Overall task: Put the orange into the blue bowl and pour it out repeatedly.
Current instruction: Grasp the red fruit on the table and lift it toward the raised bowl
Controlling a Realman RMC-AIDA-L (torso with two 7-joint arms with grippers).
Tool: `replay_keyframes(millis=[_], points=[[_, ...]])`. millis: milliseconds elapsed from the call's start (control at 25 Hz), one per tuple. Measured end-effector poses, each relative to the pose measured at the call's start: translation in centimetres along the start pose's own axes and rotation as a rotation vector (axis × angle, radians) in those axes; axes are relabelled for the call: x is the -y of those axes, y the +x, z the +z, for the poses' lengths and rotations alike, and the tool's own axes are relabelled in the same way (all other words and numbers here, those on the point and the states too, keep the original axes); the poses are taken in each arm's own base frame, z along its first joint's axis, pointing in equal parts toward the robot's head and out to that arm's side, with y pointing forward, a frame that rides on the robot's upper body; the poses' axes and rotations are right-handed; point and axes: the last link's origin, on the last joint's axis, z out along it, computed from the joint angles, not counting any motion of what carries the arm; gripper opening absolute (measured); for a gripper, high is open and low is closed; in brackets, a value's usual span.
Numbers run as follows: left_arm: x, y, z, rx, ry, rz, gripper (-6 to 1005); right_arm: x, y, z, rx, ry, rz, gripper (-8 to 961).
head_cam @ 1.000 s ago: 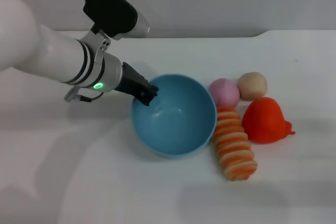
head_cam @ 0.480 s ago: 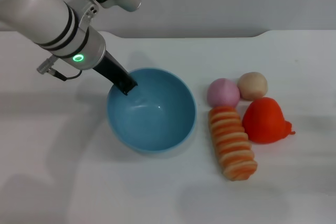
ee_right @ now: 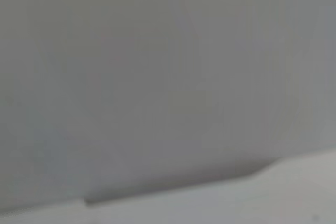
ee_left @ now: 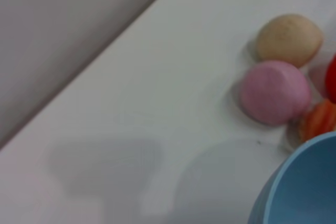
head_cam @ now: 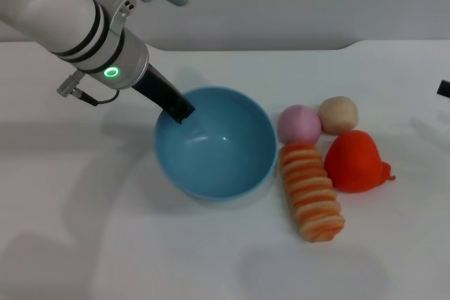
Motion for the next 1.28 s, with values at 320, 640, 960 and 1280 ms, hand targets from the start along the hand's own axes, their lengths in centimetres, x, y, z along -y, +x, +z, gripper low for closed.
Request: replay_keyframes(millis=[320, 640, 960, 1280], points=[[0.2, 0.6, 0.0, -0.044, 0.011, -0.005, 0, -3.2, -4.1, 1.3, -0.299, 0.024, -0.039, 761], [0.6, 1.5, -0.8, -0.084, 0.041, 0.006, -1, -5.0, -1.9, 5.4, -0.531, 0.032, -0.055, 761], [0.7, 1.7, -0.9, -0.081, 0.05, 0.015, 0, -5.7, 0.5, 8.1, -0.521, -0.035, -0.039, 760], [0.7, 1.5, -0.8, -0.076, 0.05, 0.012, -1, -6.0, 1.3, 9.2, -0.511, -0.062, -0.002, 760]])
